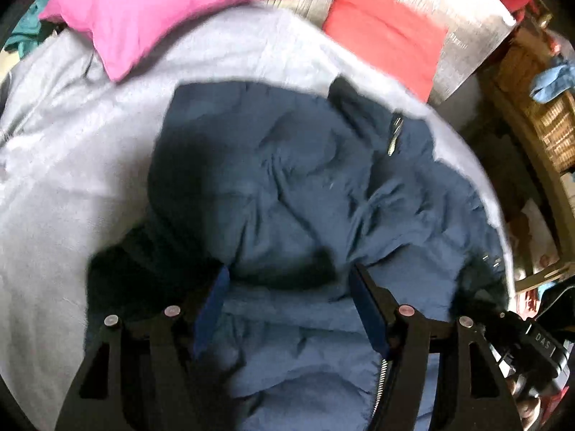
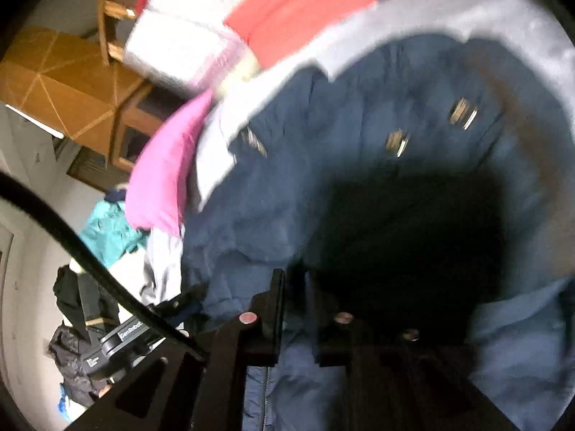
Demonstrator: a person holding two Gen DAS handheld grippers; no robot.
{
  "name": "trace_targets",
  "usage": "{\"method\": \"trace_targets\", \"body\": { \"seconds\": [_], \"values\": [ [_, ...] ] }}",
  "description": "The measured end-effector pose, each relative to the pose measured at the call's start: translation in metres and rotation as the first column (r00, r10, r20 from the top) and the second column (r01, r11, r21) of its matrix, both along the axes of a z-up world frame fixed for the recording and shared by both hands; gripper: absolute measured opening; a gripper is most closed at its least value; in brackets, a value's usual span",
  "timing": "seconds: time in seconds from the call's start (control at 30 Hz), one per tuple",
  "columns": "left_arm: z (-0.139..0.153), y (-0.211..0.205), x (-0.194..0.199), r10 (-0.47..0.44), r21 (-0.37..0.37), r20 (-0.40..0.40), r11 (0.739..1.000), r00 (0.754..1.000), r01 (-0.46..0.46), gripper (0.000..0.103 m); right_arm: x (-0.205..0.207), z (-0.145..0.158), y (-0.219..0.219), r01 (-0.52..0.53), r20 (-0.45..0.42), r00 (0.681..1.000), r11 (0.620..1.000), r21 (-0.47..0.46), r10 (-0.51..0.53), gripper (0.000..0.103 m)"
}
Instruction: Fold large clothes
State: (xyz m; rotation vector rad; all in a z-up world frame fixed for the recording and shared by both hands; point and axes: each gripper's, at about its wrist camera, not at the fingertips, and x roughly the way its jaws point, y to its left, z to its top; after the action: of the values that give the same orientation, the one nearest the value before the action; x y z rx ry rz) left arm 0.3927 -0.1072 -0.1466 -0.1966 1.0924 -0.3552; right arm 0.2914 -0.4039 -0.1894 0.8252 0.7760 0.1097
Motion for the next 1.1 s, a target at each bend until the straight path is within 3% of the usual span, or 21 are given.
{"method": "trace_targets", "body": {
  "seconds": [0.1, 0.17, 0.27, 0.4, 0.47, 0.63, 0.7, 0.87, 1.0, 1.1],
  "values": [
    [0.006, 0.008, 0.006, 0.042, 0.042, 0.04, 0.998, 0.998, -0.043, 0.07, -0.02, 0.011, -0.023, 0.084, 0.015, 0.996, 0.996, -0.028, -0.083, 0.015],
    [-0.003, 0.014, 0.011, 0.076, 0.085, 0.027, 0.993, 0.997, -0.078, 0.07, -0.026, 0.002, -0.039, 0.117, -0.044, 0.992, 0.993, -0.034, -0.118, 0.014],
    [-0.027, 0.017, 0.025, 0.085, 0.132, -0.04, 0.988, 0.996, -0.079, 0.07, -0.02, -0.025, -0.048, 0.105, -0.122, 0.987, 0.994, 0.013, -0.103, 0.008],
    [-0.025, 0.014, 0.023, 0.074, 0.165, -0.03, 0.984, 0.997, -0.068, 0.07, -0.021, -0.033, -0.053, 0.113, -0.129, 0.986, 0.992, 0.062, -0.104, 0.007],
    [-0.018, 0.013, 0.019, 0.071, 0.165, -0.016, 0.984, 0.997, -0.067, 0.07, -0.025, -0.025, -0.051, 0.107, -0.127, 0.987, 0.993, 0.046, -0.1, 0.013],
    [0.003, 0.016, 0.009, 0.077, 0.128, 0.042, 0.988, 0.996, -0.082, 0.07, -0.025, 0.004, -0.021, 0.007, -0.003, 1.0, 1.0, 0.026, -0.007, 0.014],
    [0.002, 0.011, 0.007, 0.063, 0.149, 0.052, 0.986, 0.997, -0.07, 0.07, -0.018, 0.005, -0.006, -0.028, 0.011, 1.0, 1.0, 0.012, 0.028, 0.015],
    [-0.019, -0.001, 0.008, 0.027, 0.238, 0.015, 0.971, 1.0, -0.029, 0.071, 0.005, -0.032, 0.015, -0.078, -0.093, 0.993, 0.997, 0.014, 0.079, 0.016],
    [-0.018, 0.006, 0.007, 0.038, 0.216, -0.009, 0.976, 0.999, -0.035, 0.071, 0.003, -0.033, 0.005, -0.072, -0.103, 0.991, 0.993, 0.095, 0.082, 0.016],
    [-0.005, 0.011, 0.002, 0.04, 0.19, 0.015, 0.981, 0.999, -0.042, 0.071, -0.009, -0.019, -0.003, -0.061, -0.098, 0.993, 0.996, 0.072, 0.068, 0.018]
  ]
}}
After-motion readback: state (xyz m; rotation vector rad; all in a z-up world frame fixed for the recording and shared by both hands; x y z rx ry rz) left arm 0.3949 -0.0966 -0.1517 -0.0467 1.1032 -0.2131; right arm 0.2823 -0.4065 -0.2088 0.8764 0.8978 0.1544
